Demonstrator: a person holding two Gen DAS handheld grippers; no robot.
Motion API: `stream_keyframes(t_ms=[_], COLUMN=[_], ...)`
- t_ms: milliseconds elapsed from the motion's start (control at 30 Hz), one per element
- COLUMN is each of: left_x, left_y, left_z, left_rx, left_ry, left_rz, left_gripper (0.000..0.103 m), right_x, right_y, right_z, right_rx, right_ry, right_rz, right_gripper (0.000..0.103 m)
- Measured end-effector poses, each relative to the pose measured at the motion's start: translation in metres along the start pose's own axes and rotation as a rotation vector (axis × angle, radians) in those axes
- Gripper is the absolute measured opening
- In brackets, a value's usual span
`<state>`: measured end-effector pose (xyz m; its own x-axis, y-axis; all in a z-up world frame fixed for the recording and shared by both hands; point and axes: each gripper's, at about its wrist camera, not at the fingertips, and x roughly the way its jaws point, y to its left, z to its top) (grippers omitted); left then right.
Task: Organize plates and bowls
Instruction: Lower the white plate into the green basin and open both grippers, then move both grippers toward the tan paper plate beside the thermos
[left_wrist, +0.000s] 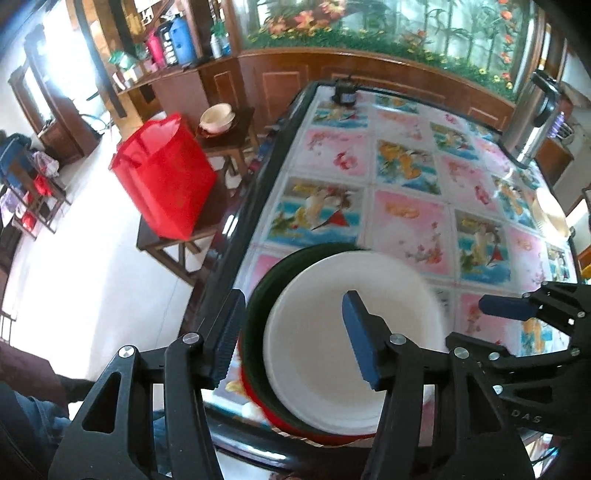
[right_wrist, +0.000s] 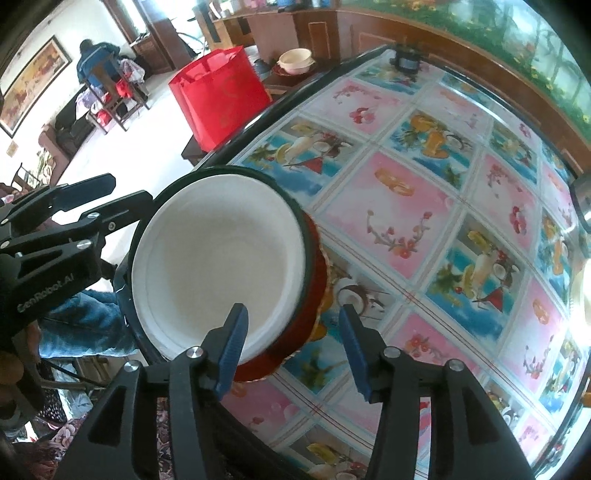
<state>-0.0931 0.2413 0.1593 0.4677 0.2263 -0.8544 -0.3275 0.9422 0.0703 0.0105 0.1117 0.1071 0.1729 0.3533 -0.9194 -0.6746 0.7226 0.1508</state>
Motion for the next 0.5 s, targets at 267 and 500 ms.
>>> stream_keyframes(t_ms=[267,500], left_x=[-0.006,-0.003], left_y=[-0.064,-0.136], left_z=[0.023,0.036], left_rx=[0.057,0.138], left_ry=[-0.034,-0.037], left_rz=[-0.091,-0.156], left_gripper=[0.055,0.055], right_x=[-0.020,-0.036], right_y=[-0.049,-0.107], right_z=[-0.014,-0.037], right_rx=[0.107,0.230], right_ry=[-0.029,-0.039], right_rz=[-0.043,-0.083], right_gripper=[0.054,0.055])
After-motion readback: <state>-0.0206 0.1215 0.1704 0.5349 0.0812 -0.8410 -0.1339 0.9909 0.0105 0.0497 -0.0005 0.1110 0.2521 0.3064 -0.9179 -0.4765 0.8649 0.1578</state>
